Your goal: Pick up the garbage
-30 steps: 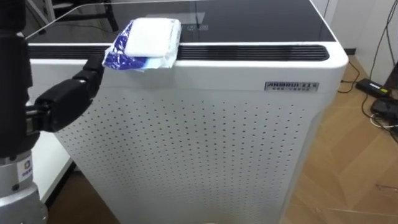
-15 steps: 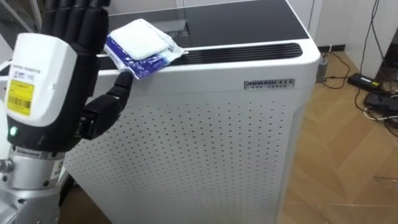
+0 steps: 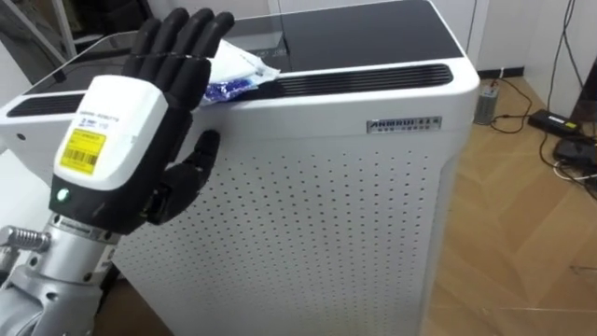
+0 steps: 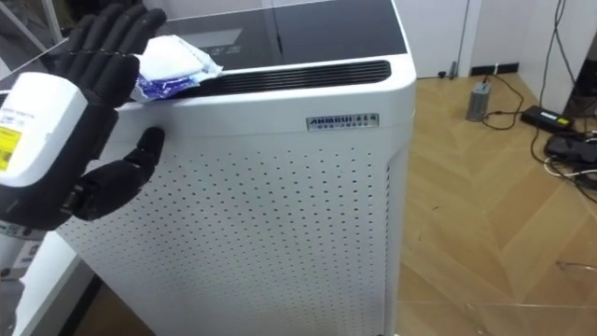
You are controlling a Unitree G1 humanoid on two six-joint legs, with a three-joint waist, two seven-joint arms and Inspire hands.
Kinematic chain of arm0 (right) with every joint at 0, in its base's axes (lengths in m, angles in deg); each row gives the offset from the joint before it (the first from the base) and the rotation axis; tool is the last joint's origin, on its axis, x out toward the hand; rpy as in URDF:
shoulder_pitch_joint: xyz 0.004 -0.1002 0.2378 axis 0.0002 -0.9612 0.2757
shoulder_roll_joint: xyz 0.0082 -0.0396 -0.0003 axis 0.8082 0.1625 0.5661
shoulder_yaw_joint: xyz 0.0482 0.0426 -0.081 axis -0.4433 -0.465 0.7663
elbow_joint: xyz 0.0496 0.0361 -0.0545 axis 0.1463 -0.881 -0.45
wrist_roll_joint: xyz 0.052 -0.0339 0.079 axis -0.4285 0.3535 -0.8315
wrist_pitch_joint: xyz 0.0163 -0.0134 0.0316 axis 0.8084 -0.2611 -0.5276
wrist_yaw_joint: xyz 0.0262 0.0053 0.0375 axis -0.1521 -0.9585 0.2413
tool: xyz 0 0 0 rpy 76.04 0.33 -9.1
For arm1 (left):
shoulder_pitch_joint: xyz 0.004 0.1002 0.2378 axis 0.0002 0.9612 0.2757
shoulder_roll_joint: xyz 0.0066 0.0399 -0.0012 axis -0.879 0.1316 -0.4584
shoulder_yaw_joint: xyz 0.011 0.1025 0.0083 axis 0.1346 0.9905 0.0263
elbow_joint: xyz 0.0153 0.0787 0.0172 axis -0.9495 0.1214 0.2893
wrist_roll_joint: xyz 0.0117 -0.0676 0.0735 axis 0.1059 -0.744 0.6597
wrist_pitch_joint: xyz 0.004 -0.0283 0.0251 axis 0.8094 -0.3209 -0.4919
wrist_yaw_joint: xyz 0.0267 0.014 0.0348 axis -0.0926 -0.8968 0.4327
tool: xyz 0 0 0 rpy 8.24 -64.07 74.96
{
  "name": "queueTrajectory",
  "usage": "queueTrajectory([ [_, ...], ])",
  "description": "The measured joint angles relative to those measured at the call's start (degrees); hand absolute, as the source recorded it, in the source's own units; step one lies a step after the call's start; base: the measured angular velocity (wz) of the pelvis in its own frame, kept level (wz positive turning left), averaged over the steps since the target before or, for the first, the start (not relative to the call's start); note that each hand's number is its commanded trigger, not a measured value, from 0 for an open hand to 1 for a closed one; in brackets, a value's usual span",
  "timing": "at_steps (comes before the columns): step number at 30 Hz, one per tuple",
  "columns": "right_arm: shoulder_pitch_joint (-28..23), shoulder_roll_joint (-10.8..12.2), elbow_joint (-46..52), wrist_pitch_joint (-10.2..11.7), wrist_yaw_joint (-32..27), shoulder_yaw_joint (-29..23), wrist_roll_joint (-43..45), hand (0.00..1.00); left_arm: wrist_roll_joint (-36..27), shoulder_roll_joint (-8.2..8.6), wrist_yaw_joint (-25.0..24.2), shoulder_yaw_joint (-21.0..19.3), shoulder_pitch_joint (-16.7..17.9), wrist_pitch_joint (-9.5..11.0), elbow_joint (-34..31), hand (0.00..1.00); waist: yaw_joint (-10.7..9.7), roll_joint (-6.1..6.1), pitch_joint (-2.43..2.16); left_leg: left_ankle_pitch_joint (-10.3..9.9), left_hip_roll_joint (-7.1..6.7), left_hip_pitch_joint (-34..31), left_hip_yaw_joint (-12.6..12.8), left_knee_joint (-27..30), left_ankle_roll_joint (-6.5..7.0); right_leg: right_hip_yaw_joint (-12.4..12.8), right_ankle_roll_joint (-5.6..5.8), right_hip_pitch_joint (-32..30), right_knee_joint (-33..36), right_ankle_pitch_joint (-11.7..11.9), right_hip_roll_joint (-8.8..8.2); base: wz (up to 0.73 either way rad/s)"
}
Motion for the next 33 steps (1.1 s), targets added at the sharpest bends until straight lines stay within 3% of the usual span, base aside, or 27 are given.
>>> queueTrajectory([
  [1,0.0,0.0,0.0,0.0,0.1,0.0,0.0,1.00,0.0,-0.97,-0.7,0.0,0.0,0.0,0.0,0.87,-0.3,-0.01,0.04,0.0,-0.01,0.0,0.0,0.0,0.00,0.0,0.00,0.1,0.0,0.0,-0.02,0.00],
  [2,0.1,-0.1,0.0,0.0,0.3,0.0,0.0,1.00,-0.4,-1.86,-1.7,0.0,-0.1,-0.1,-0.2,1.00,-0.7,-0.01,0.07,0.0,-0.02,-0.1,-0.1,0.0,0.00,-0.1,0.00,0.2,0.0,0.0,-0.03,0.00],
  [10,0.2,-1.4,0.4,-0.5,1.0,0.0,0.0,1.00,-3.6,-2.95,-8.8,-0.4,-0.8,-2.5,-2.0,1.00,-0.9,0.77,0.77,0.0,0.12,-0.1,0.5,-0.5,0.01,0.1,0.00,-0.2,-0.1,0.0,0.17,-0.02],
  [14,0.2,-1.9,0.4,-2.1,-0.2,0.0,0.0,1.00,-4.8,-5.01,-9.4,-1.4,-2.6,-3.0,-2.8,1.00,-0.5,1.14,0.52,0.0,0.06,0.0,0.6,-0.5,0.00,0.1,0.00,-0.3,-0.1,0.0,0.10,-0.01],
  [23,0.4,-1.9,2.4,-4.1,-2.1,0.6,0.2,1.00,-6.8,-5.49,-9.4,-2.0,-5.1,-5.8,-3.1,1.00,-0.4,1.13,0.46,0.0,0.14,0.0,1.2,-0.3,-0.02,0.9,0.01,-0.7,0.1,0.0,0.24,-0.05],
  [33,0.4,-1.9,2.6,-4.1,-2.9,2.3,0.1,1.00,-6.9,-5.61,-9.7,-2.1,-6.0,-5.8,-4.4,1.00,0.7,0.71,0.61,0.0,0.14,0.1,1.4,-0.3,-0.02,1.1,0.00,-0.9,0.0,0.0,0.22,-0.01],
])
